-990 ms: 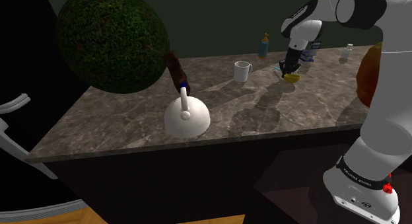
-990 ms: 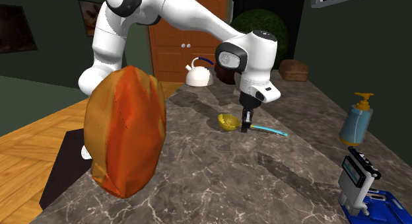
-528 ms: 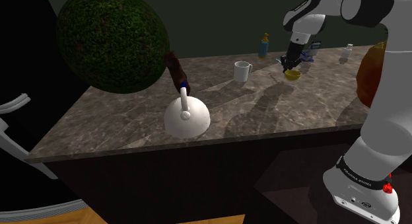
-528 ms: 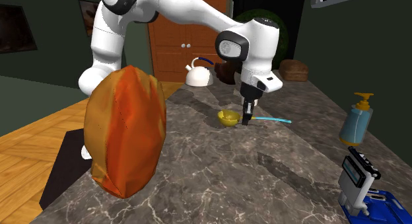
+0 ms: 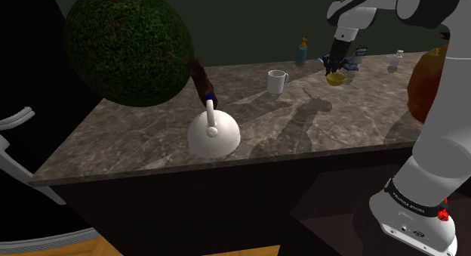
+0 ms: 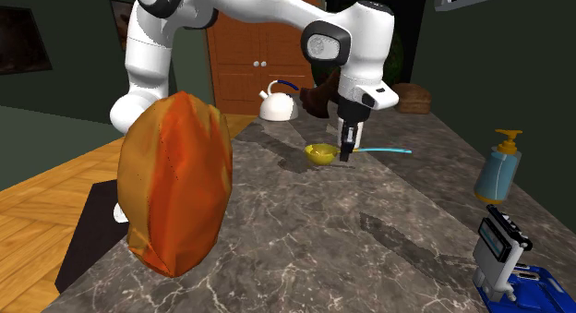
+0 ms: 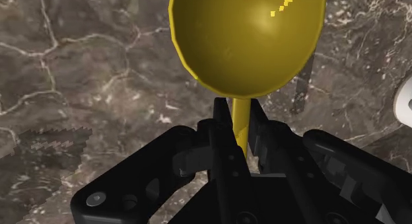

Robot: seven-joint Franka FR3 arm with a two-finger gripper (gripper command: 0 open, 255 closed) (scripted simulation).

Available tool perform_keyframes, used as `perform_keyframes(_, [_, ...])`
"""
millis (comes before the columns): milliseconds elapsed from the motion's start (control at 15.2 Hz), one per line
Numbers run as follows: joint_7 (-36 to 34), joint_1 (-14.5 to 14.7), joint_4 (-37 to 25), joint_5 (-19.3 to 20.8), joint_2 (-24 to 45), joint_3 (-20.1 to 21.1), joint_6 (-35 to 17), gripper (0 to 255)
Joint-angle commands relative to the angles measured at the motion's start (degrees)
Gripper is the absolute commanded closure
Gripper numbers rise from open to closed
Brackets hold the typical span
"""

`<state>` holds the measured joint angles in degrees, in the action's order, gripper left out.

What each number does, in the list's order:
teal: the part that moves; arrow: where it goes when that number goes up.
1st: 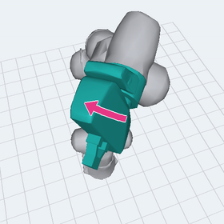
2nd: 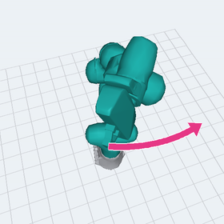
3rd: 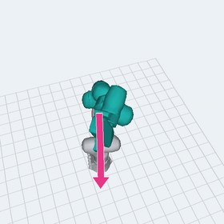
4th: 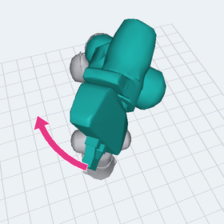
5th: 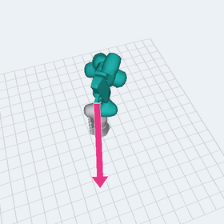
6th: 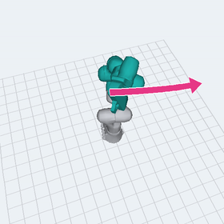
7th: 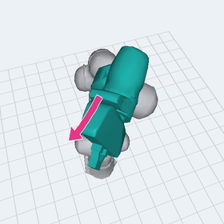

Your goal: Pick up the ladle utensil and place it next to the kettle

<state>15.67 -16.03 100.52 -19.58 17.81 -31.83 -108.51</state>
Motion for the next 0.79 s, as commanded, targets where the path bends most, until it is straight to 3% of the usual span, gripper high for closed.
perform_keyframes(0, [-0.5, 0.1, -0.7, 0.5, -0.7, -0.1, 1.3, 255])
perform_keyframes(726, [-2.5, 0.0, -6.8, 2.0, -2.6, -0.7, 8.7, 255])
